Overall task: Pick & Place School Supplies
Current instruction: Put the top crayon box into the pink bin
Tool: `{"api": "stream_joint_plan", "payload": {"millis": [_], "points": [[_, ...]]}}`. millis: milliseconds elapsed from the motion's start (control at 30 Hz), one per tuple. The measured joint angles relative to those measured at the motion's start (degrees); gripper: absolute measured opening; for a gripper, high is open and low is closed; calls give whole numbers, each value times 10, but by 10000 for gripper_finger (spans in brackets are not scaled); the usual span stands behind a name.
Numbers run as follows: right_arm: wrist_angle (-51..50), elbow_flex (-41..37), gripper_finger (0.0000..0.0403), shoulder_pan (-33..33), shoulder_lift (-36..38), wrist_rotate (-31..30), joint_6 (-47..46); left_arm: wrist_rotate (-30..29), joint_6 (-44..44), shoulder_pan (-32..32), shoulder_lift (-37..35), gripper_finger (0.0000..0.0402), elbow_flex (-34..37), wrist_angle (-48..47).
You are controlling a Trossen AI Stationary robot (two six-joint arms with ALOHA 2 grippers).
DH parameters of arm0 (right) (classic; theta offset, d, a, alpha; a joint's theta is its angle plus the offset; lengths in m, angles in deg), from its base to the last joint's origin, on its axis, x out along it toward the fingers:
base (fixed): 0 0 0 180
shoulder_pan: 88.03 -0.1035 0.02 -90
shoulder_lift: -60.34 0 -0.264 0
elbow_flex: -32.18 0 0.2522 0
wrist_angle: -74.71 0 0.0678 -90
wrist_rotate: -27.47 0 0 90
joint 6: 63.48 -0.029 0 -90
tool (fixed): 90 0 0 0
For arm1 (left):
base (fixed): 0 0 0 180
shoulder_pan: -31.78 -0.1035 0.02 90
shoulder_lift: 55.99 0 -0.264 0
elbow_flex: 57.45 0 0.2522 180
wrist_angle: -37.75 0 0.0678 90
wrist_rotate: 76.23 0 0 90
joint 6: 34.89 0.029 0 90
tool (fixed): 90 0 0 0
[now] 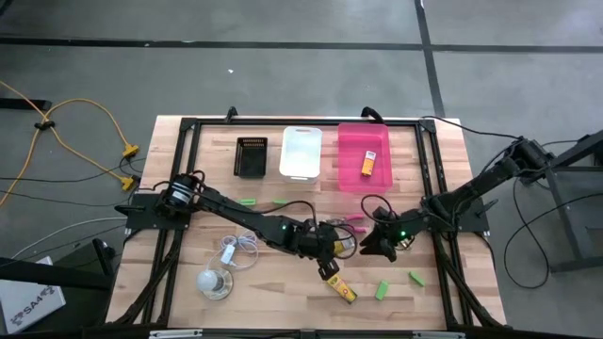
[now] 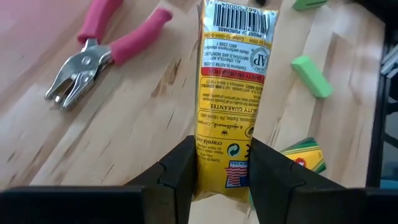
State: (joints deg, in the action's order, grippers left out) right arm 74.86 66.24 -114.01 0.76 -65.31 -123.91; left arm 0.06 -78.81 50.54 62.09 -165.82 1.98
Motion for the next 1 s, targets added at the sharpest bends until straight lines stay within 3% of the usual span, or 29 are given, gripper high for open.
{"api": "stream_joint_plan", "payload": {"millis": [700,1000], "points": [[23,0,191,94,0,78,-15,-65,100,0,0,120,0,35],[41,0,191,117,0,103,-27,-76,102,-7,0,120,0,43]]}}
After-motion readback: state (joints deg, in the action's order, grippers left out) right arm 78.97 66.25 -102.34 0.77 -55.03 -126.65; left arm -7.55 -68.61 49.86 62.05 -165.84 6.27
